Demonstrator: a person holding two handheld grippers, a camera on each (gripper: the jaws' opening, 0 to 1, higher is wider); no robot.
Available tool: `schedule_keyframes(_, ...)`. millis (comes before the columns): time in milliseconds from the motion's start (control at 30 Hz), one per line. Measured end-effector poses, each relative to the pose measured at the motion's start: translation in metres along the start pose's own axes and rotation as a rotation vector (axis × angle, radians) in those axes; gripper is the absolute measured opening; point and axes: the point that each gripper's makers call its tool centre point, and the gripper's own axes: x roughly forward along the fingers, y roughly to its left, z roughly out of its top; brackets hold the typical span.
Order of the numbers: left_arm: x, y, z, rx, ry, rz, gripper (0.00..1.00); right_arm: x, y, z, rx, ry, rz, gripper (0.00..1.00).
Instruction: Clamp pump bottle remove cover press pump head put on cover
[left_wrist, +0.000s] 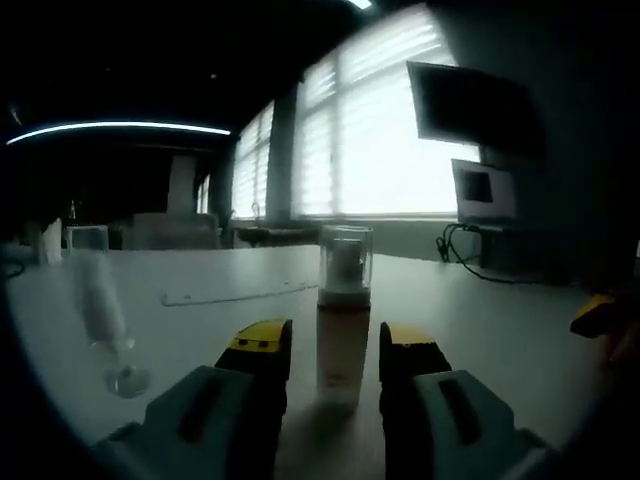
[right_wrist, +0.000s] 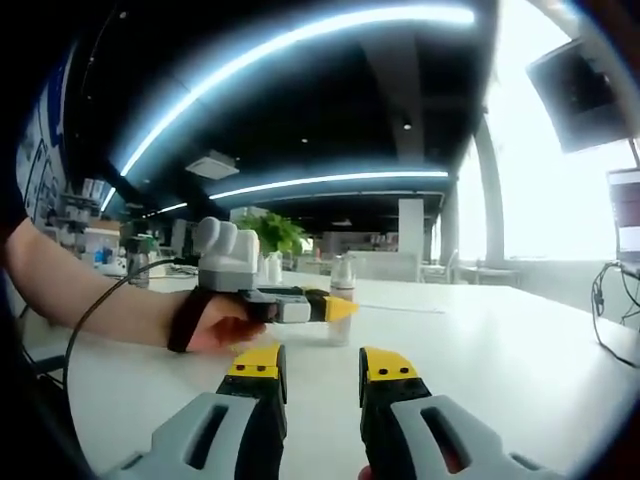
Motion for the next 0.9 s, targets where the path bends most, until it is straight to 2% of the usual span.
schedule_keyframes(200, -0.011, 0.002, 0.013, -0.010, -0.009, 0.004, 0.27, 0.000, 0.000, 0.000, -0.004, -0.001, -0.002, 0.24)
schedule_keyframes(433, -0.023, 0.007, 0.017, 0.018, -0.005, -0.001, 0.27, 0.000, -0.001, 0.001, -0.006, -0.004, -0.003, 0.24)
schedule_keyframes(667, -0.038, 0.002, 0.036, -0.003, -0.049, -0.025, 0.27, 0.000, 0.000, 0.000, -0.015, 0.002, -0.002, 0.24)
schedule_keyframes(800, -0.055, -0.006, 0.045, -0.016, -0.058, -0.042, 0.27, 0.000, -0.001, 0.000, -0.009, 0.002, -0.003, 0.24)
schedule_keyframes(900, -0.072, 0.000, 0.057, -0.059, -0.085, -0.041, 0.27, 0.000, -0.001, 0.000, -0.006, 0.002, -0.003, 0.24)
